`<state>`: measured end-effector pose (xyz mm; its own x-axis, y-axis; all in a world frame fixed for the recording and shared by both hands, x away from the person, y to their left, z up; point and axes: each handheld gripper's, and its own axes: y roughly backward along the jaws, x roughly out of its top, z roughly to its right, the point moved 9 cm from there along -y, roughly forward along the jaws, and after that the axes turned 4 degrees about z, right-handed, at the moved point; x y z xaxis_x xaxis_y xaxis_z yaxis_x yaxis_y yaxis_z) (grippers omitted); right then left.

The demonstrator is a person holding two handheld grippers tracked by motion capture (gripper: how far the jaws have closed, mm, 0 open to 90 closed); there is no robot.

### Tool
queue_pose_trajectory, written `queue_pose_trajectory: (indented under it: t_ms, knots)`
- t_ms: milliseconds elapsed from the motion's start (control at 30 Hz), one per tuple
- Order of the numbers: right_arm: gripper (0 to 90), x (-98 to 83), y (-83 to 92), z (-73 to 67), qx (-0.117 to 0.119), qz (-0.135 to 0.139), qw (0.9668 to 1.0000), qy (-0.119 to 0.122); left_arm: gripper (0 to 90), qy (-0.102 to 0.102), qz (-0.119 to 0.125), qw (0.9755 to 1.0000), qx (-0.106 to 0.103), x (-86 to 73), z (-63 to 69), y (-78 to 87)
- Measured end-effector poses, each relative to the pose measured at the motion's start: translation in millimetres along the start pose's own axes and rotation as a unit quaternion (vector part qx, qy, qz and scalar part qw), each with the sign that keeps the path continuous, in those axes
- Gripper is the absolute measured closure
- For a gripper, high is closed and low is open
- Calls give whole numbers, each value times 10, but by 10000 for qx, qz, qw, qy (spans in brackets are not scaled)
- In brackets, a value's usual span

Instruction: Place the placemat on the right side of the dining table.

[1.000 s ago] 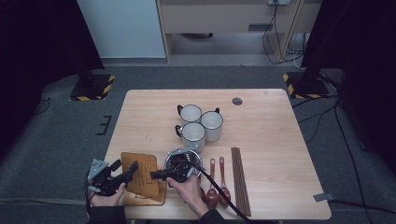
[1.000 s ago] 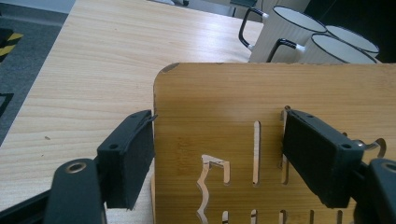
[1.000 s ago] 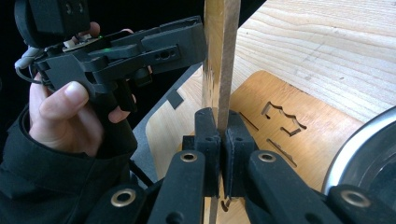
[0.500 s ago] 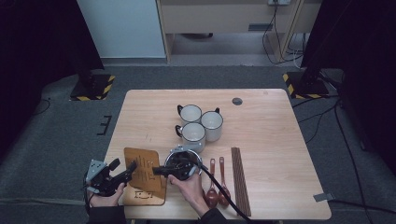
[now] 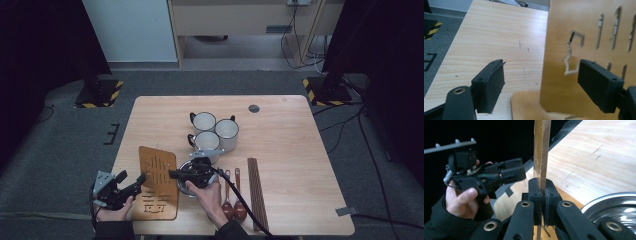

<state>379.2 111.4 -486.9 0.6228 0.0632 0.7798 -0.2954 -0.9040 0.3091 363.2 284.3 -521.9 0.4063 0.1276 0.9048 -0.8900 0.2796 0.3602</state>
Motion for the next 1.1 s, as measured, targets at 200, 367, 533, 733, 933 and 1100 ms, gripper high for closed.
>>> queue_pose_trajectory:
  t_ms: [200,367,533,733,933,1100]
  knots:
    - [873,119,107,30,-100,161,9998,60,179,-73,-161,9998,50,-59,-9,-41]
    - [873,214,211,74,-199,299,9993,79,170,-106,-339,9993,111,-124,-32,-77]
    - [873,324,323,98,-272,444,9986,123,154,-157,-528,9984,104,-197,-27,-127]
    - [873,417,437,128,-338,575,9976,162,152,-293,-758,9966,94,-296,-18,-202]
    - [873,484,542,159,-409,694,9966,170,148,-365,-1094,9932,148,-418,-55,-279]
    - [873,538,632,188,-467,784,9957,162,148,-457,-1351,9895,220,-502,-85,-335]
